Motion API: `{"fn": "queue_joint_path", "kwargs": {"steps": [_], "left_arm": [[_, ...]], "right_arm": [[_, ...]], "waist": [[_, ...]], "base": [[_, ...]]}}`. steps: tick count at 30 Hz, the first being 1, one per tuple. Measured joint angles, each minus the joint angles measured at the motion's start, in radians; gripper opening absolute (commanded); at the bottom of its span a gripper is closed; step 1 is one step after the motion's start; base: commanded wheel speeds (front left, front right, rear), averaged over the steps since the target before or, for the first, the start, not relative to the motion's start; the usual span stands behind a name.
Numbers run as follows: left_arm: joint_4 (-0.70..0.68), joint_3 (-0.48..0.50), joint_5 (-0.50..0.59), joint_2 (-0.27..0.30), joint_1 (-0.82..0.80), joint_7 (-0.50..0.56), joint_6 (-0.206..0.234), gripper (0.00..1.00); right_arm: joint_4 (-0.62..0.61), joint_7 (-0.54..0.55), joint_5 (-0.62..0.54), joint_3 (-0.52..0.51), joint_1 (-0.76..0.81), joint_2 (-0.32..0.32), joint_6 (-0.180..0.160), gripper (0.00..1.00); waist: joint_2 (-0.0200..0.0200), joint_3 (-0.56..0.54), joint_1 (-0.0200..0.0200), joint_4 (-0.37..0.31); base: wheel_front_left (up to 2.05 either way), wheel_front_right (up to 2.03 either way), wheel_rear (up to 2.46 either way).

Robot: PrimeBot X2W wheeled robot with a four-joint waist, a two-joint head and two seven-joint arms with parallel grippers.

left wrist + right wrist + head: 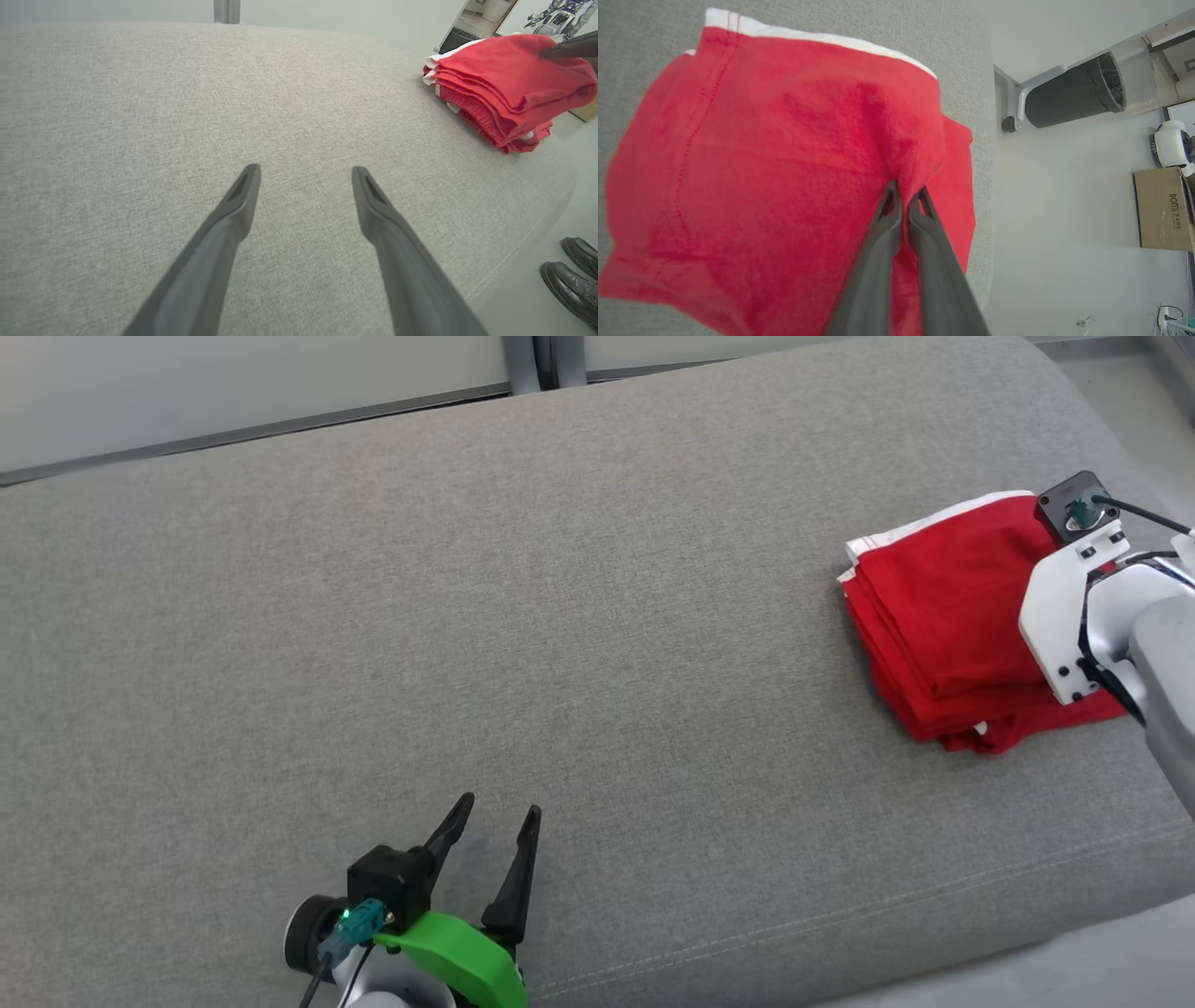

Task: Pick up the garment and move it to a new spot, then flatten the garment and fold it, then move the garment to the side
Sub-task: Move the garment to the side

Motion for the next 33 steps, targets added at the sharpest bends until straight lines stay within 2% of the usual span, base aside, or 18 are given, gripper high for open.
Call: {"fn": "queue_joint_path", "kwargs": {"steps": [8, 15, 21, 22, 23, 28, 33], "left_arm": [[-0.015, -0.004, 0.005, 0.012, -0.007, 0.008, 0.002, 1.00], [-0.027, -0.008, 0.007, 0.021, -0.014, 0.016, 0.009, 1.00], [-0.040, -0.013, 0.013, 0.030, -0.021, 0.027, 0.010, 1.00], [-0.042, -0.014, 0.014, 0.032, -0.022, 0.028, 0.011, 1.00], [-0.044, -0.014, 0.014, 0.034, -0.022, 0.029, 0.012, 1.00], [-0.054, -0.015, 0.014, 0.041, -0.022, 0.036, 0.019, 1.00], [-0.056, -0.015, 0.014, 0.043, -0.022, 0.033, 0.028, 1.00]], "right_arm": [[0.109, -0.036, -0.067, 0.041, -0.029, -0.044, 0.000, 0.00], [0.182, -0.087, -0.084, 0.009, -0.033, -0.038, 0.000, 0.00], [0.240, -0.125, -0.145, -0.019, -0.042, -0.038, 0.000, 0.01], [0.251, -0.134, -0.149, -0.026, -0.041, -0.036, 0.000, 0.56], [0.261, -0.140, -0.153, -0.032, -0.041, -0.032, 0.000, 1.00], [0.308, -0.178, -0.162, -0.075, -0.039, -0.015, 0.000, 1.00], [0.317, -0.270, -0.187, -0.133, -0.043, 0.021, 0.000, 1.00]], "waist": [[0.0000, 0.030, 0.0000, 0.045], [0.0000, 0.048, 0.0000, 0.069], [0.0000, 0.064, 0.0000, 0.083], [0.0000, 0.065, 0.0000, 0.086], [0.0000, 0.067, 0.0000, 0.088], [0.0000, 0.071, 0.0000, 0.096], [0.0000, 0.054, 0.0000, 0.092]], "base": [[0.00, 0.00, 0.00], [0.00, 0.00, 0.00], [0.00, 0.00, 0.00], [0.00, 0.00, 0.00], [0.00, 0.00, 0.00], [0.00, 0.00, 0.00], [0.00, 0.00, 0.00]]}}
